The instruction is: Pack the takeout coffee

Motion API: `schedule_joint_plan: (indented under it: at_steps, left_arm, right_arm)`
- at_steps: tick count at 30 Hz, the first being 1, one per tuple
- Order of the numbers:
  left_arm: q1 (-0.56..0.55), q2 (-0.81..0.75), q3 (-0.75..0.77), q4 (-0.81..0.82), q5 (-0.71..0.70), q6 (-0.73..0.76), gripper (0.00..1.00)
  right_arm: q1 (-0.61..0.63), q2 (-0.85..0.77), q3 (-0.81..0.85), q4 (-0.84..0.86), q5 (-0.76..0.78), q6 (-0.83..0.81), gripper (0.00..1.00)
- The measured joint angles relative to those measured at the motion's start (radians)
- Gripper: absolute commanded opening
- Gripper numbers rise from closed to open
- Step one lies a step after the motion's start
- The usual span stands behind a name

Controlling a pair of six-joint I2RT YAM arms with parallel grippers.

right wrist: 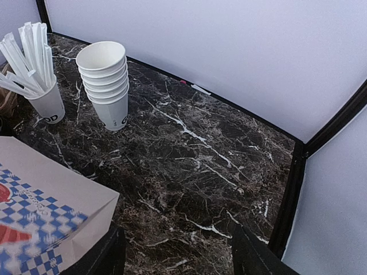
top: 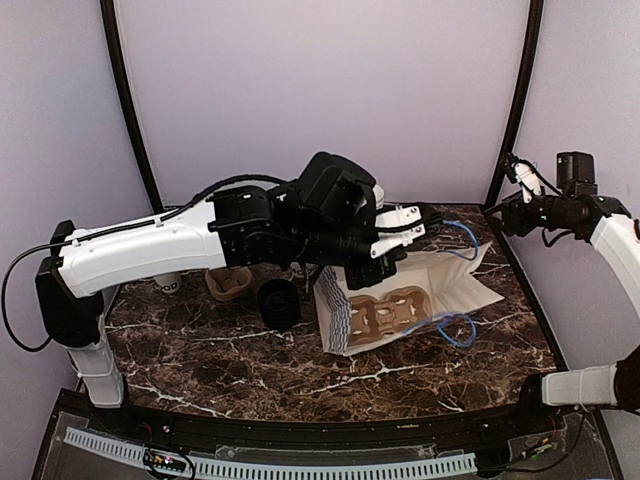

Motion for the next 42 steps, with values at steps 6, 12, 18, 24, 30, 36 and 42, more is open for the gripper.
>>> schedule_joint_plan:
  at_steps: [6, 12, 18, 24, 30, 36, 42]
  left_arm:
    - [-0.085, -0.069, -0.189, 0.119, -0.112, -0.013, 0.00]
    - [-0.177, -0.161, -0.286, 0.200, -0.198, -0.043, 0.00]
    - [-0.225, -0.201, -0.347, 0.229, -0.230, -0.091, 0.00]
    - [-0.227, -0.201, -0.379, 0.243, -0.256, -0.116, 0.00]
    - [-0.192, -0.198, -0.368, 0.266, -0.271, -0.093, 0.00]
    - [-0.057, -0.156, -0.283, 0.262, -0.208, -0.089, 0.11]
    - [0.033, -0.096, -0.197, 0.245, -0.158, -0.087, 0.40]
  right_arm:
    - [0.000, -0.024, -0.040, 0.013, -0.016, -0.001, 0.64]
    - [0.000, -0.032, -0.062, 0.022, -0.031, -0.002, 0.64]
    - [0.000, -0.029, -0.084, 0.024, -0.052, -0.002, 0.64]
    - [0.000, -0.022, -0.084, 0.025, -0.079, -0.001, 0.64]
    - [0.000, -0.014, -0.084, 0.025, -0.105, 0.000, 0.65]
    - [0.000, -0.014, -0.084, 0.025, -0.123, 0.002, 0.65]
    - [0.000, -0.014, -0.063, -0.013, -0.166, -0.002, 0.66]
